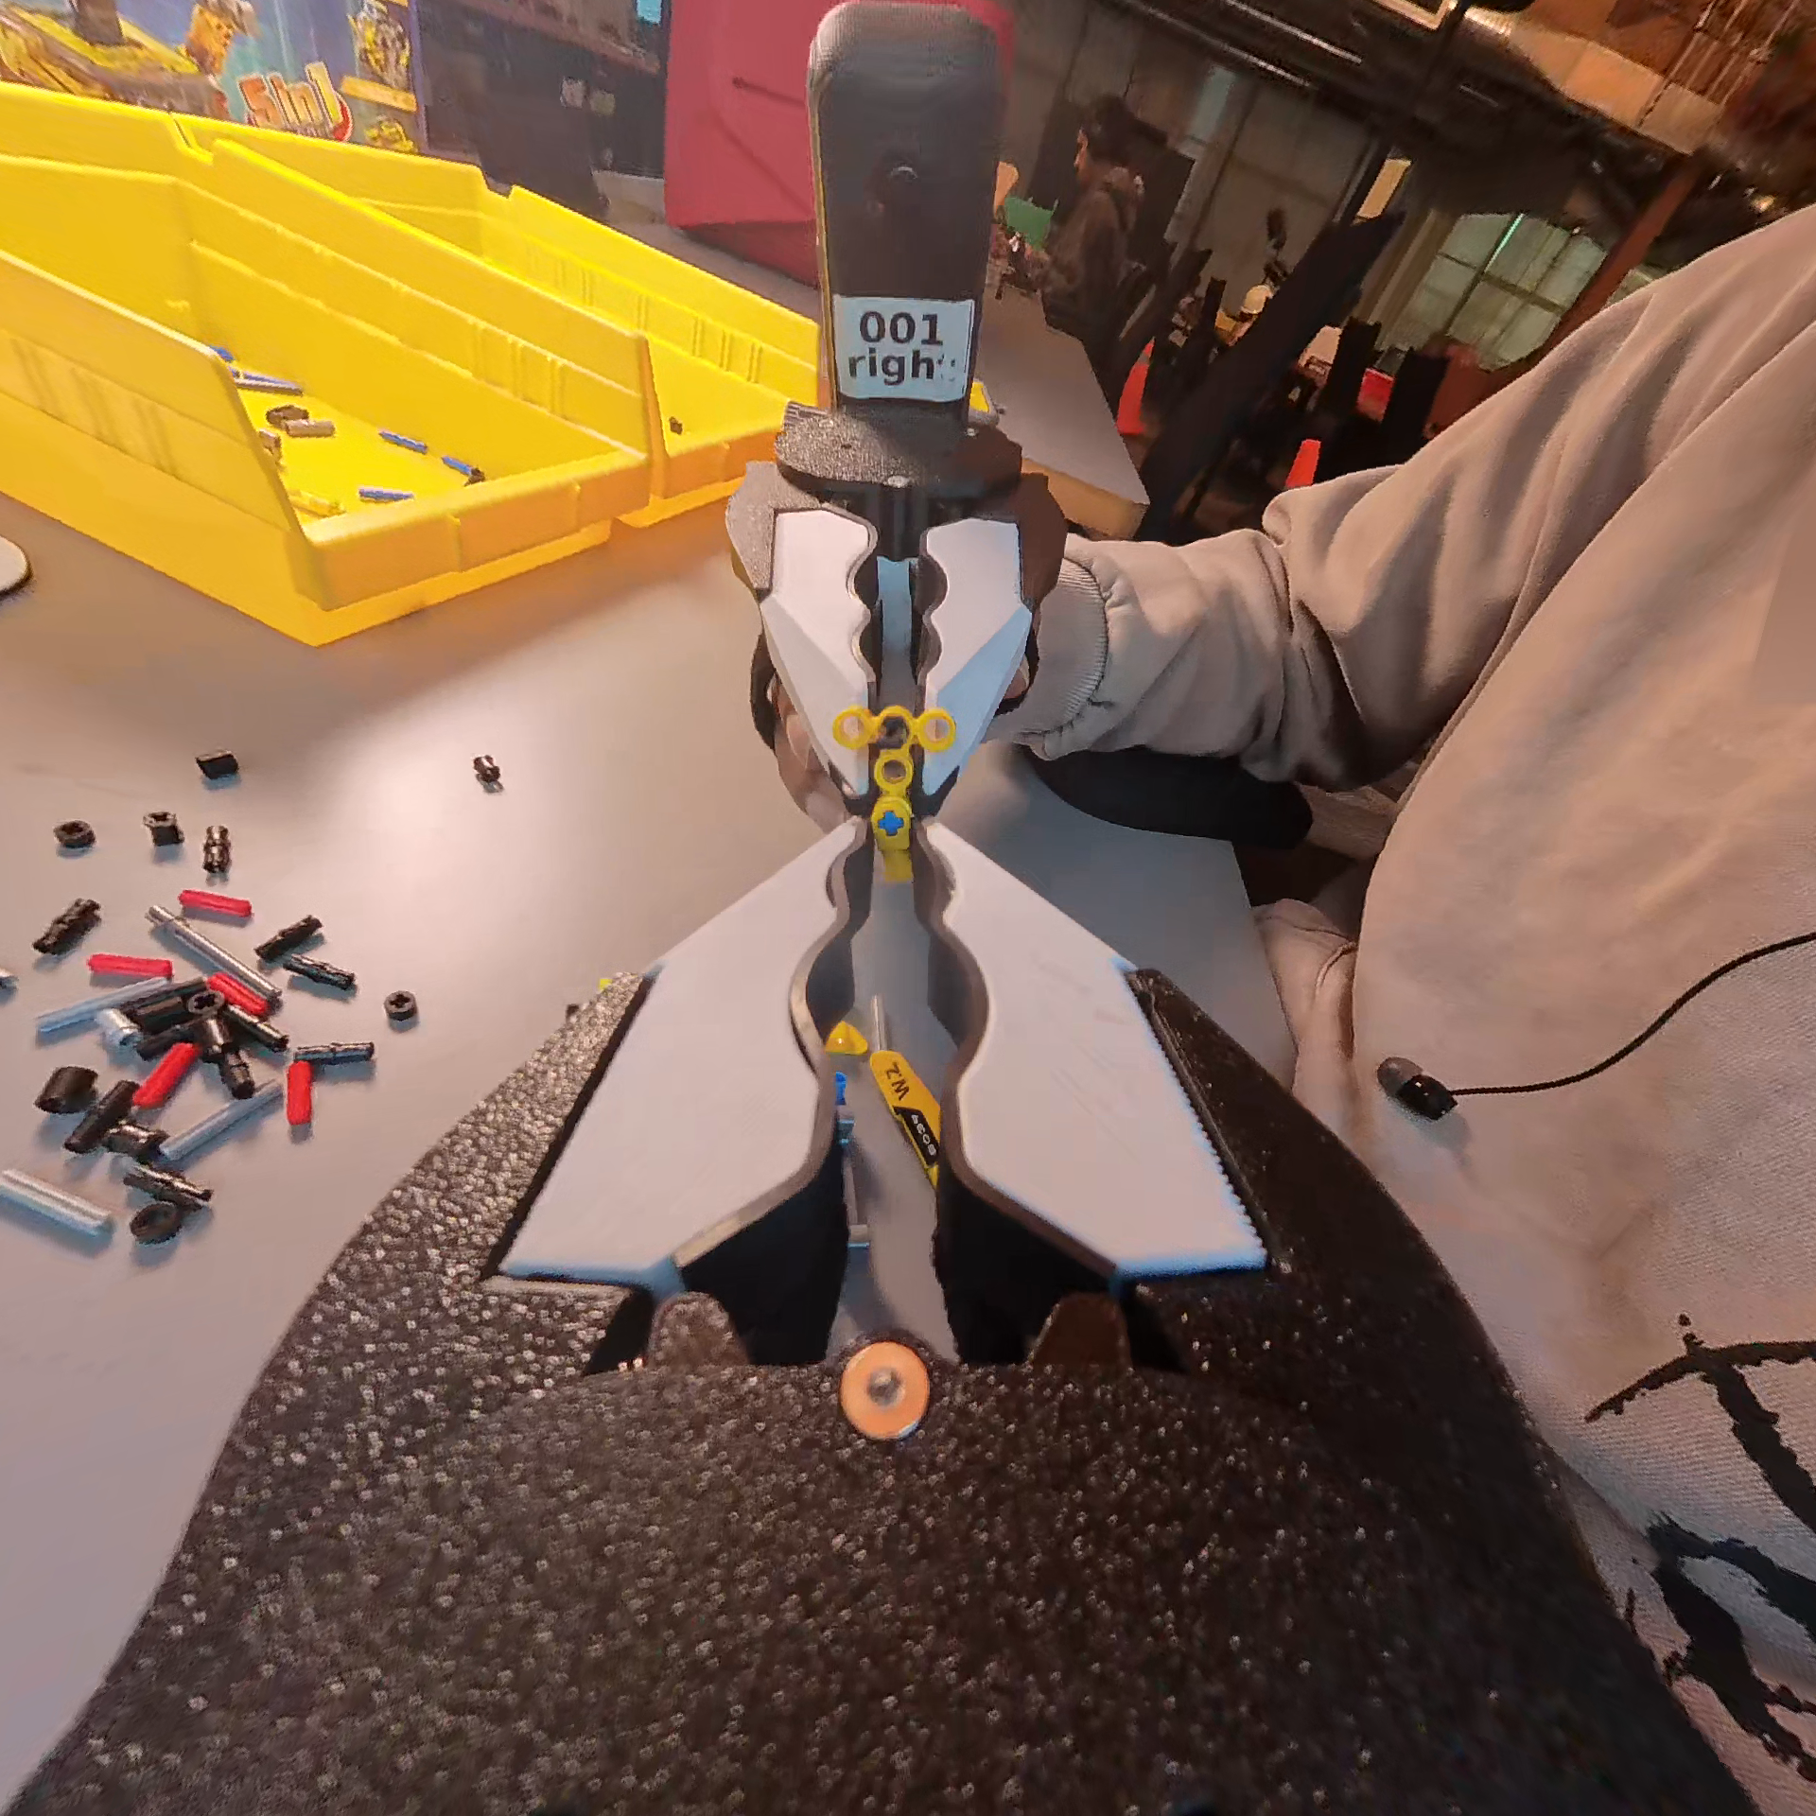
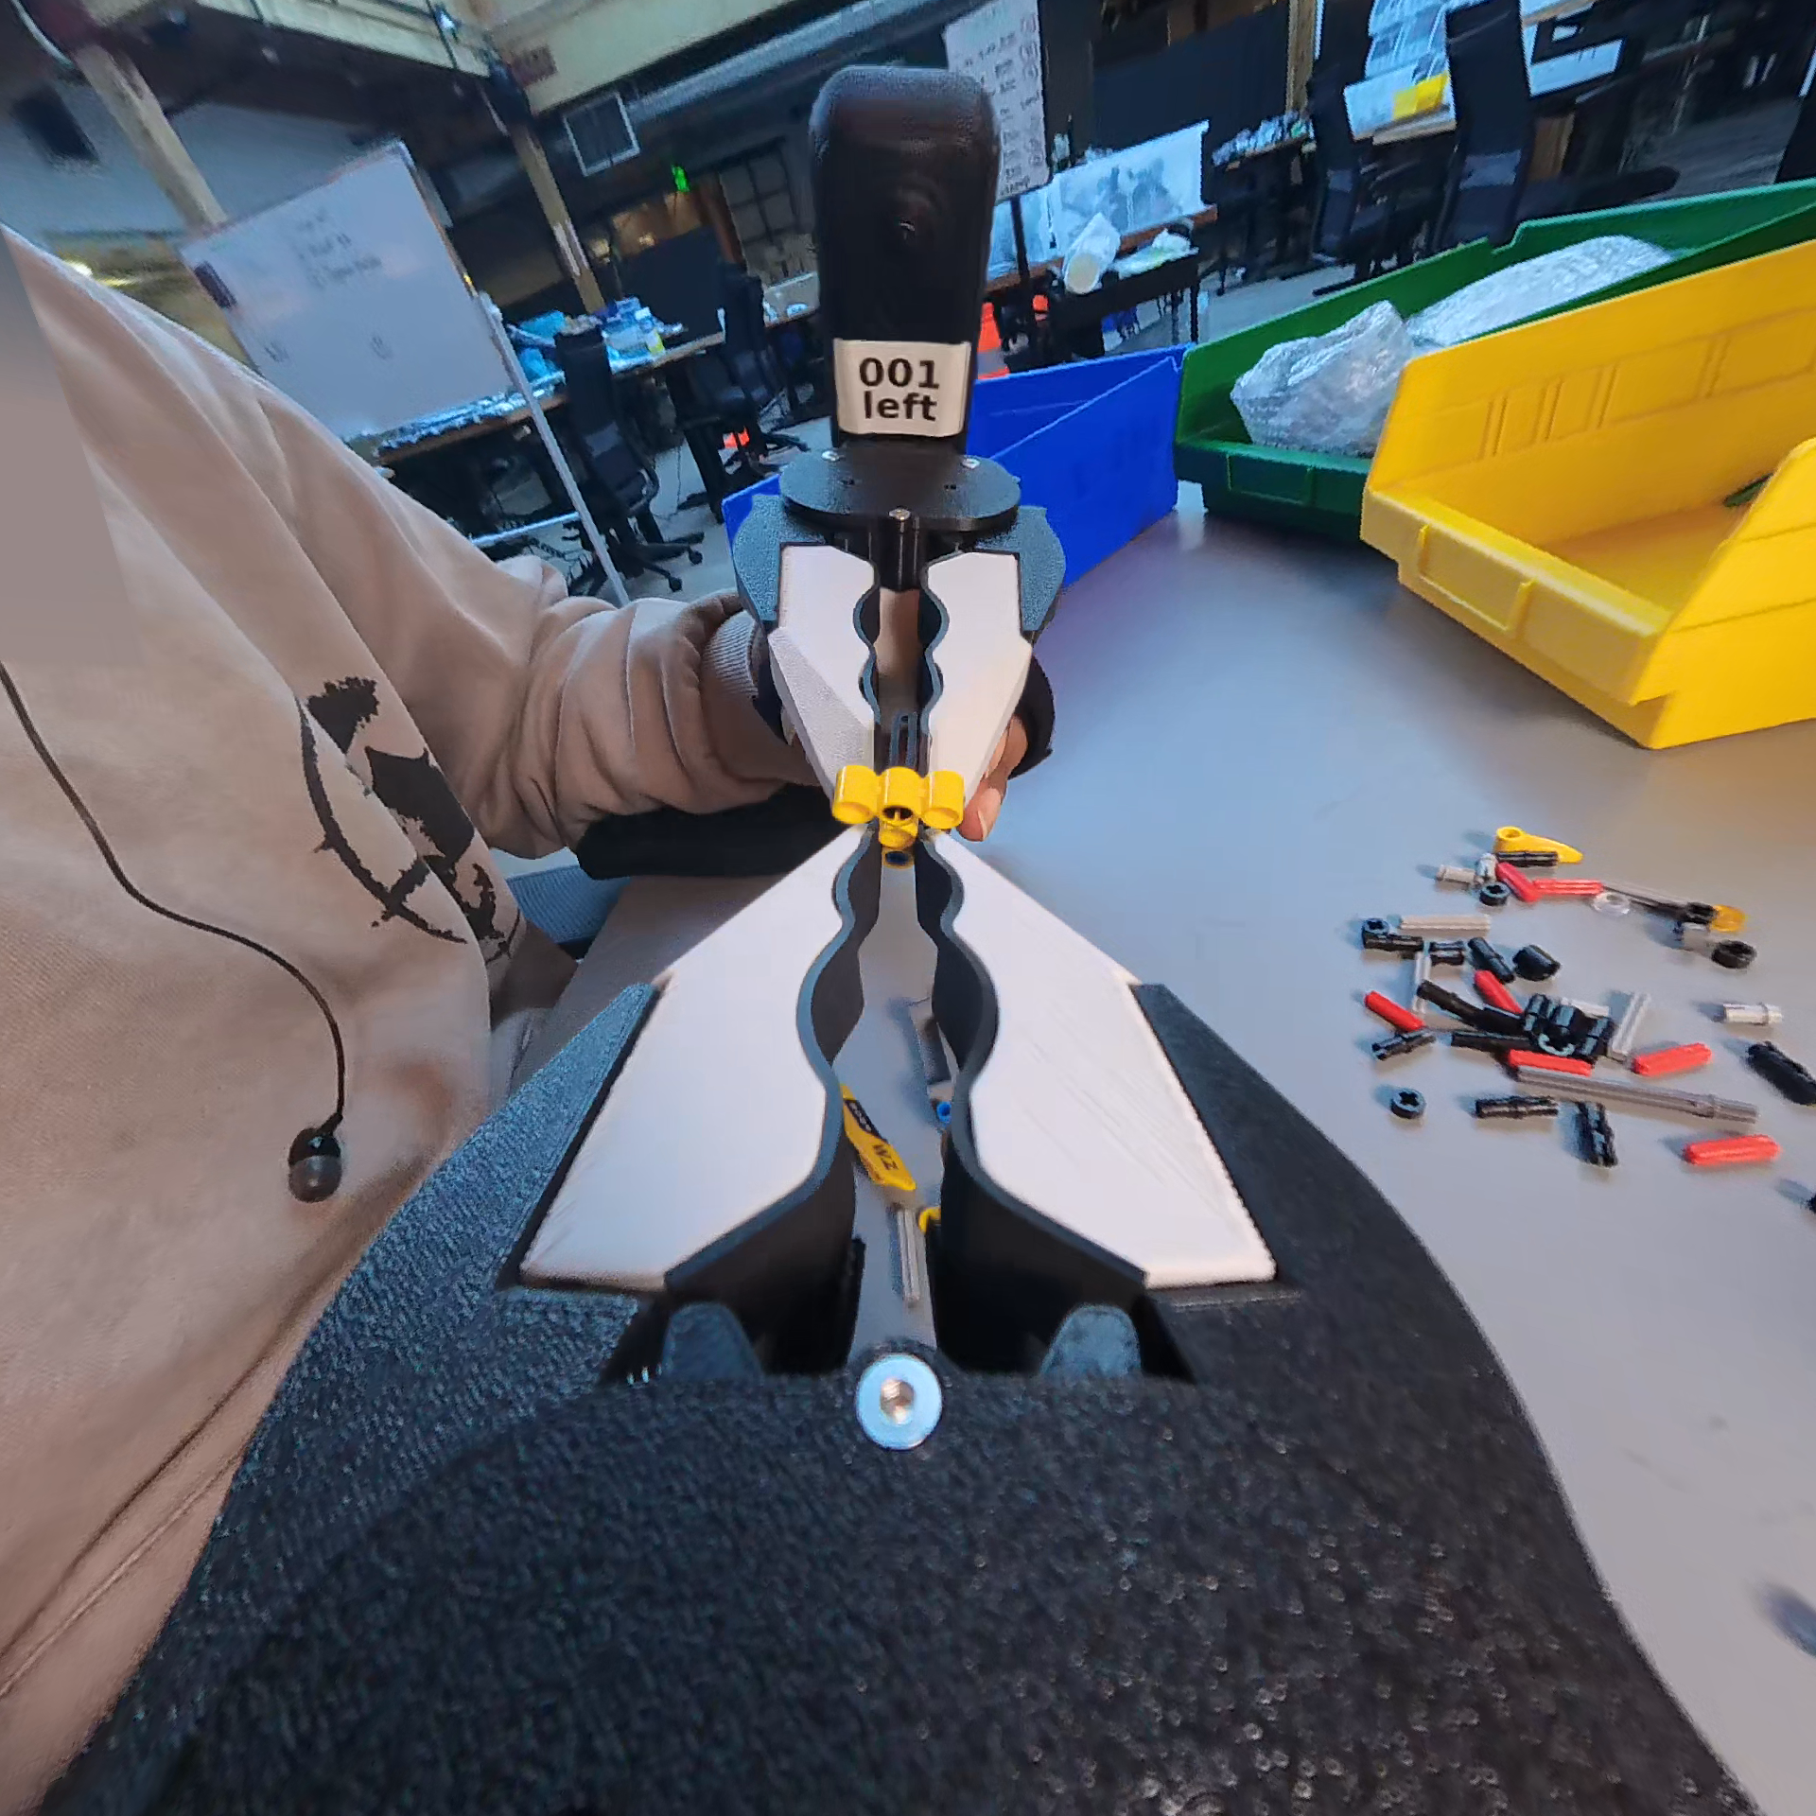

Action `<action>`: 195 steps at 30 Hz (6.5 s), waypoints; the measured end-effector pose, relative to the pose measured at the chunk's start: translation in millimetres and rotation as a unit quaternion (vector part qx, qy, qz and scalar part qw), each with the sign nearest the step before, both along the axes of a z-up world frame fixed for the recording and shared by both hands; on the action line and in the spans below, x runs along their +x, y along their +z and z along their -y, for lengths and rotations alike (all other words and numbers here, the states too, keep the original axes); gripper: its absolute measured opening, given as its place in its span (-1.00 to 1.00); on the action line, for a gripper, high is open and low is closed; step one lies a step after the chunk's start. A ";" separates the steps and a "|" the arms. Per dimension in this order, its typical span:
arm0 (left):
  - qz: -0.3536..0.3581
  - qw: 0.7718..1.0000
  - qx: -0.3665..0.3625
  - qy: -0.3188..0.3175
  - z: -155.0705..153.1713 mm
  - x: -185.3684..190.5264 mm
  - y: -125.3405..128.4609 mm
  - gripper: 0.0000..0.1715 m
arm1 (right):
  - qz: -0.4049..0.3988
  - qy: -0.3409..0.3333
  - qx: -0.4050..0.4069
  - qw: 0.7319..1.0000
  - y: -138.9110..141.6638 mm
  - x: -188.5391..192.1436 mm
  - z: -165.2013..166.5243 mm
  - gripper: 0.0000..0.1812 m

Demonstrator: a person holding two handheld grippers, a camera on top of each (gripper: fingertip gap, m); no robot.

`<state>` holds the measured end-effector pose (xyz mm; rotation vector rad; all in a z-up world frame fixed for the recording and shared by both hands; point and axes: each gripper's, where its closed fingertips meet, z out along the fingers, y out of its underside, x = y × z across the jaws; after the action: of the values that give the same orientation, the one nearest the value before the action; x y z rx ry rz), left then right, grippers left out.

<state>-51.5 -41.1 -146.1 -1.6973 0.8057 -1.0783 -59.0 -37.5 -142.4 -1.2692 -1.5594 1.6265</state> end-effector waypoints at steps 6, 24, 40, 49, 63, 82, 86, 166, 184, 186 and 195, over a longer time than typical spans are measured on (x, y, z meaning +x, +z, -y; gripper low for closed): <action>0.063 0.997 0.001 0.036 -9.6 -3.4 13.3 -0.93 | -0.055 -0.028 -0.110 0.992 15.9 -7.0 -8.3 -0.93; 0.184 0.976 0.043 0.108 -14.8 -51.1 67.6 -0.94 | -0.092 -0.059 -0.112 0.988 31.6 2.2 -25.9 -0.96; -0.028 0.996 0.039 0.081 -21.1 -13.8 -12.4 -0.93 | 0.201 -0.056 0.292 0.933 -95.2 31.9 -49.1 -0.94; 0.007 0.995 0.087 0.037 -7.9 7.4 1.5 -0.93 | 0.041 -0.016 0.118 0.992 -16.6 21.5 -10.2 -0.70; -0.027 0.992 0.126 0.014 3.4 21.3 -1.2 -0.93 | 0.002 -0.016 0.164 0.986 -0.4 19.4 3.4 -0.93; -0.186 0.947 0.260 0.009 12.1 31.1 -24.6 -0.93 | 0.075 0.052 0.128 0.988 -22.3 32.3 17.4 -0.93; -0.206 0.936 0.286 0.016 11.7 31.6 -24.4 -0.93 | 0.082 0.056 0.115 0.988 -24.2 33.4 16.9 -0.91; -0.090 0.983 0.067 0.144 -36.2 -19.7 -30.9 -0.92 | 0.337 -0.548 0.163 0.748 26.2 382.7 -356.8 -0.97; -0.093 0.984 0.066 0.136 -35.9 -17.2 -33.2 -0.92 | 0.373 -0.485 0.233 0.756 10.7 321.3 -361.8 -0.65; -0.103 0.983 0.077 0.135 -34.8 -15.3 -33.5 -0.92 | 0.302 -0.472 0.250 0.789 41.6 287.0 -332.6 -0.65; -0.179 0.961 0.170 0.125 -28.3 -3.9 -34.5 -0.92 | 0.109 -0.271 0.163 0.942 54.2 119.9 -128.4 -0.80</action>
<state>-55.4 -12.8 -180.5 -1.6591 0.9117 -0.4339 60.9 90.8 -88.2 -1.5492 -1.3615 0.8704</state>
